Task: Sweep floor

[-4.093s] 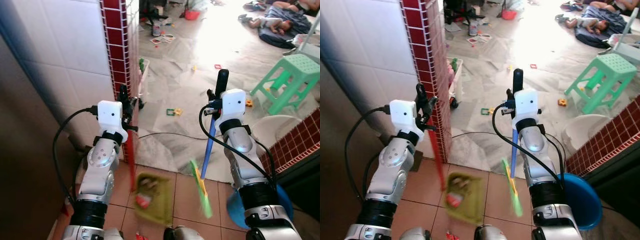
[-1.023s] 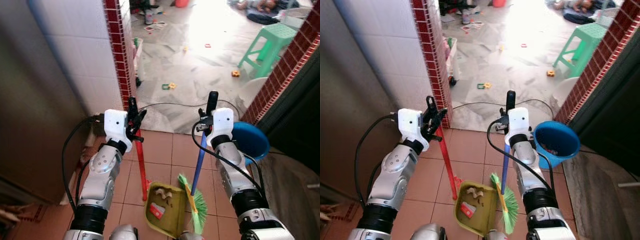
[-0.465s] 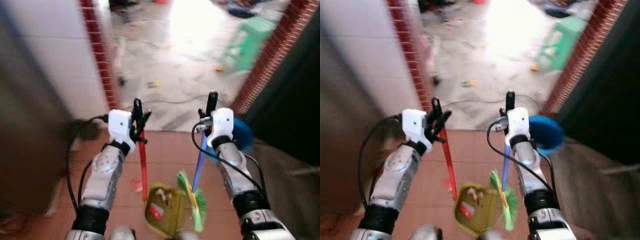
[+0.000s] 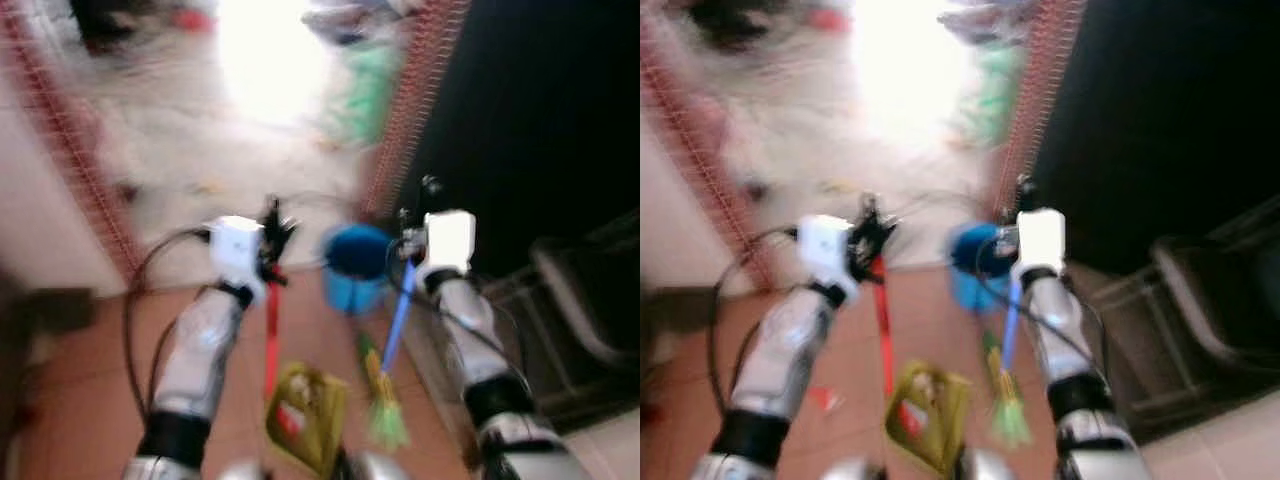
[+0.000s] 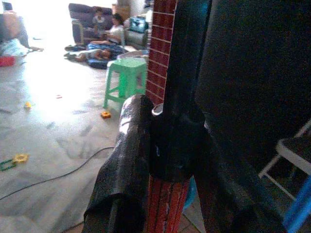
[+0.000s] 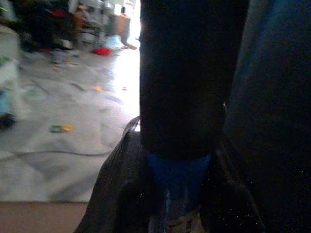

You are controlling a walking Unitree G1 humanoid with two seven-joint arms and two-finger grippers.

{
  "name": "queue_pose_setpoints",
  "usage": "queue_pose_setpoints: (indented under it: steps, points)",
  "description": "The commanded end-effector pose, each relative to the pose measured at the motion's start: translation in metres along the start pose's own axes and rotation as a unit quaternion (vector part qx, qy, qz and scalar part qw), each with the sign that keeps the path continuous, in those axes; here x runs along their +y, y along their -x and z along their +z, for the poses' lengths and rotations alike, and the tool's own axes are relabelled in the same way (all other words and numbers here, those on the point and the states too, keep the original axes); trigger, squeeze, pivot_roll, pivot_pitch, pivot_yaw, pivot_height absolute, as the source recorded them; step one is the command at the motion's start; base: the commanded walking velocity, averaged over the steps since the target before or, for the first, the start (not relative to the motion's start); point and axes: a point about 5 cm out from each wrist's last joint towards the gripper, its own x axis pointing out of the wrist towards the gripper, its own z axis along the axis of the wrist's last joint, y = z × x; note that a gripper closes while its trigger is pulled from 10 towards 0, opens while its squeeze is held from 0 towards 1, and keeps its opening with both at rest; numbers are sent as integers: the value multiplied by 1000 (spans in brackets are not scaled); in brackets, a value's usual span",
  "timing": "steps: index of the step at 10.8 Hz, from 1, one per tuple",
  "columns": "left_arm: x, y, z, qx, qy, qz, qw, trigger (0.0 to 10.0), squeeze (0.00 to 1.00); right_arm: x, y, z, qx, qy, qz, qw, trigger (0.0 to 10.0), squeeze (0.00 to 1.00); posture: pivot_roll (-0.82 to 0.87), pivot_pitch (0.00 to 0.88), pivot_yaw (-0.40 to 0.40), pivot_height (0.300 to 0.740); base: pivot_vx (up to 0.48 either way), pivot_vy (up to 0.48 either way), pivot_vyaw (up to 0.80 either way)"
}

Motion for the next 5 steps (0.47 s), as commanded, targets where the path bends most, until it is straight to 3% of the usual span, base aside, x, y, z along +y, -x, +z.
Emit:
queue_pose_setpoints:
  steps: [1,5]
  points:
    - [-5,-4,9,-23,16,-4,1000,10000,0,0,0,0,3,-3,-1,1000,10000,0,-3,0,-28,740,0,0,0]
    - [7,-8,18,-37,6,19,999,10000,0,-1,-2,0,6,-3,-4,1000,10000,0,-3,0,-28,740,0,0,0]
